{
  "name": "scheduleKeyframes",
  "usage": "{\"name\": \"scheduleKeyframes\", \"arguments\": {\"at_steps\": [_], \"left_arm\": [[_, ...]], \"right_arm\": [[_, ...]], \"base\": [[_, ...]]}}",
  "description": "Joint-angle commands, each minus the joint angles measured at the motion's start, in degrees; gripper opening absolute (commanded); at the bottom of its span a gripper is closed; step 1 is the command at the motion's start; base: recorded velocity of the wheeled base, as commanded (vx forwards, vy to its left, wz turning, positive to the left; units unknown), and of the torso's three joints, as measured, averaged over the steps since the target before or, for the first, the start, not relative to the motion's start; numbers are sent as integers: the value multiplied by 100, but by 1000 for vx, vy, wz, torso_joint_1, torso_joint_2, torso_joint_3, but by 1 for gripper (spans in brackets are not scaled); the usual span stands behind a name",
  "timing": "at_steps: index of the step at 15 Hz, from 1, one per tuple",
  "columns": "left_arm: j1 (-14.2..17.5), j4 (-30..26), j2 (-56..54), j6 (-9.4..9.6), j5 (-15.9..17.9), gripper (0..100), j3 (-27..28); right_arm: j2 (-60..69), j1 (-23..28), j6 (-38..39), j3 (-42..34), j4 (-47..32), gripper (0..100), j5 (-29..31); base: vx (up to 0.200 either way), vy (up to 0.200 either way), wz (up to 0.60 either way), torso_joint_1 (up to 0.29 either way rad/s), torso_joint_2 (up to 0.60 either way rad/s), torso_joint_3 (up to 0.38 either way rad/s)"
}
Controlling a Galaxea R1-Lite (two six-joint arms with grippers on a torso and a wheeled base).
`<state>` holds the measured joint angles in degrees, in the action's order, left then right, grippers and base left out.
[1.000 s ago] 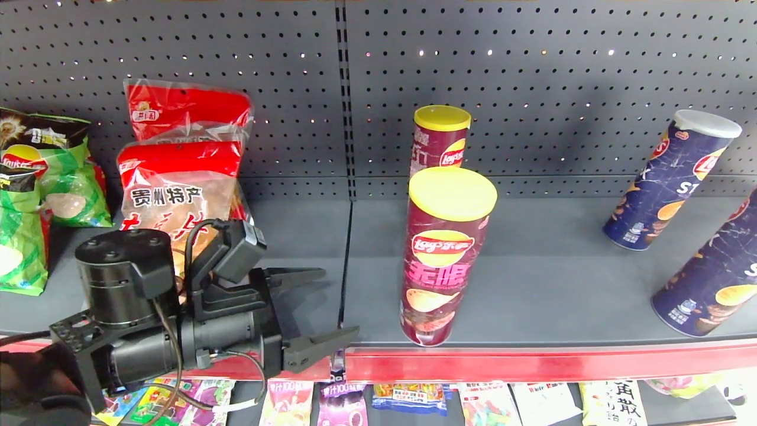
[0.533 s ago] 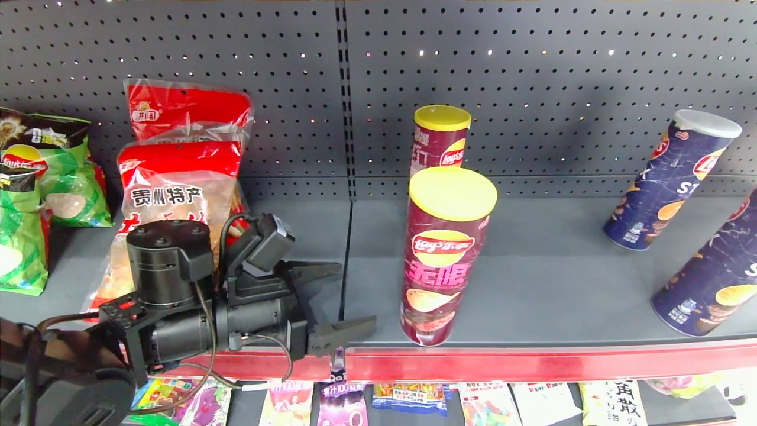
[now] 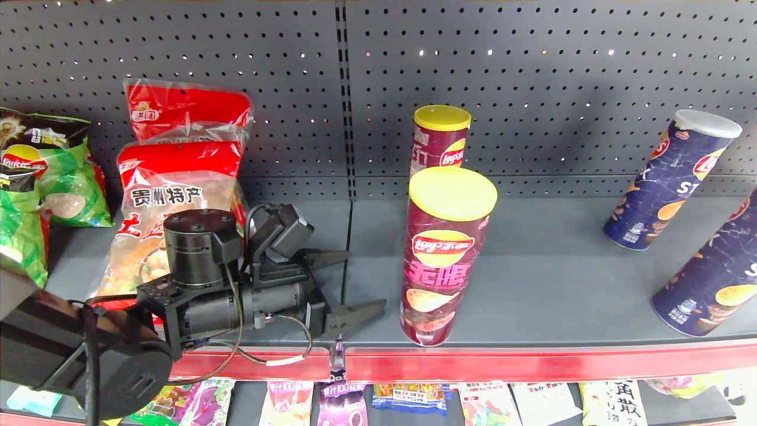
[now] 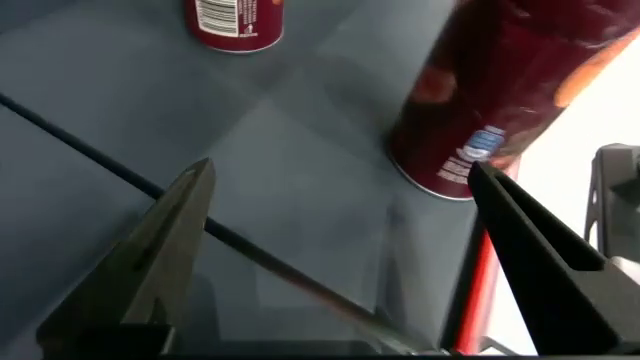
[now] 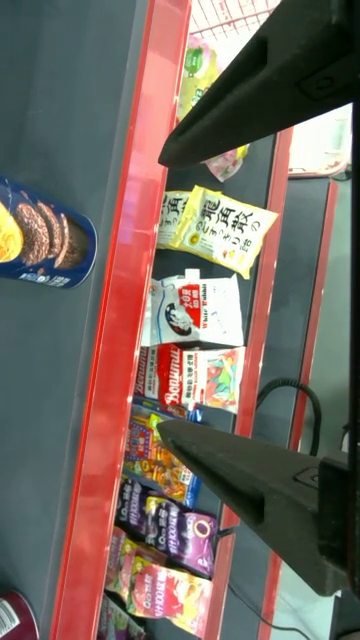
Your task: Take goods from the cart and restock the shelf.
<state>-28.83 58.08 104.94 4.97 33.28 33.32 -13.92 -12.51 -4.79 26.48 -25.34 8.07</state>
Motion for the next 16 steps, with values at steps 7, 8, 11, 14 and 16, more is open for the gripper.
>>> {"name": "scheduleKeyframes", "arguments": {"at_steps": [7,8,11,14,16], "left_arm": [[-79,2,264,4,3,100,237],[-96,2,299,4,3,100,272],[-167,-7,396,4,3,100,386],[-202,-7,449,4,3,100,430],[-202,-7,458,4,3,100,430]], "right_arm": [[21,3,31,7,-6,100,10],[21,3,31,7,-6,100,10],[30,3,31,7,-6,100,10],[30,3,40,7,-6,100,10],[30,3,40,-2,-6,100,10]], "base": [[0,0,0,0,0,0],[0,0,0,0,0,0],[0,0,0,0,0,0],[0,0,0,0,0,0],[0,0,0,0,0,0]]}}
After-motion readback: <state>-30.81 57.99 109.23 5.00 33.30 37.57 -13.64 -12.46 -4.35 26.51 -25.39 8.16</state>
